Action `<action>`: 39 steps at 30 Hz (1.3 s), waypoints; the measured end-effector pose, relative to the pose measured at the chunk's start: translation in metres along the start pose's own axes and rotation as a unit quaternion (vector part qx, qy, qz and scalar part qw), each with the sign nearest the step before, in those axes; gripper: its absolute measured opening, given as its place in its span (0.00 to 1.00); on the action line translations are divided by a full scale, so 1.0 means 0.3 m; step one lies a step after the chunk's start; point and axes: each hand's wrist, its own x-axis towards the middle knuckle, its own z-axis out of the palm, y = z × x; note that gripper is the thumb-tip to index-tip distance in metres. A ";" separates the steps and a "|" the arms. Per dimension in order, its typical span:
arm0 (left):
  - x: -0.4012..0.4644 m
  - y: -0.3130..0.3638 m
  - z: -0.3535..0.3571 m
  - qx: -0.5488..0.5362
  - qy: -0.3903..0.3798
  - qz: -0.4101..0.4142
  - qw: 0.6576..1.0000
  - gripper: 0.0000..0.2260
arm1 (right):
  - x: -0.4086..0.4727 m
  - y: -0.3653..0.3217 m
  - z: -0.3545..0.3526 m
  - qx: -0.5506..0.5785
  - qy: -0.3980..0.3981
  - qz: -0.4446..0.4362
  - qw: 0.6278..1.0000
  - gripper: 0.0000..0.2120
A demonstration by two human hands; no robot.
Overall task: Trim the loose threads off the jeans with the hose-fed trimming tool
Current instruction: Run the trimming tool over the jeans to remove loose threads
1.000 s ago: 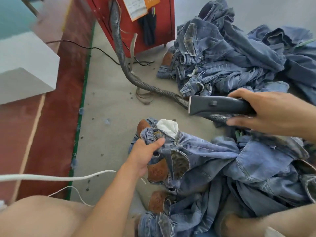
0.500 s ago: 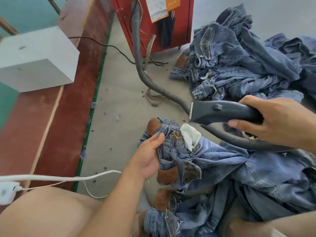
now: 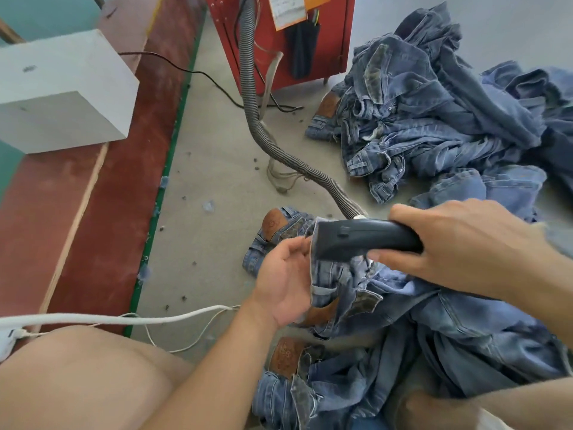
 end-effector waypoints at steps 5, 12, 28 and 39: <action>0.009 -0.030 -0.037 0.015 -0.023 -0.155 0.987 0.50 | 0.040 0.026 -0.002 0.124 0.077 0.065 0.987 0.28; 0.030 -0.078 -0.088 0.155 0.139 -0.119 0.971 0.08 | 0.047 0.195 0.060 0.155 0.045 0.090 0.983 0.35; 0.021 -0.079 -0.047 0.126 0.047 -0.004 0.991 0.24 | 0.032 0.218 0.062 0.174 -0.053 0.053 0.982 0.35; 0.041 -0.085 -0.026 0.042 0.066 -0.043 0.996 0.26 | 0.023 0.235 0.076 0.201 -0.059 0.019 0.978 0.30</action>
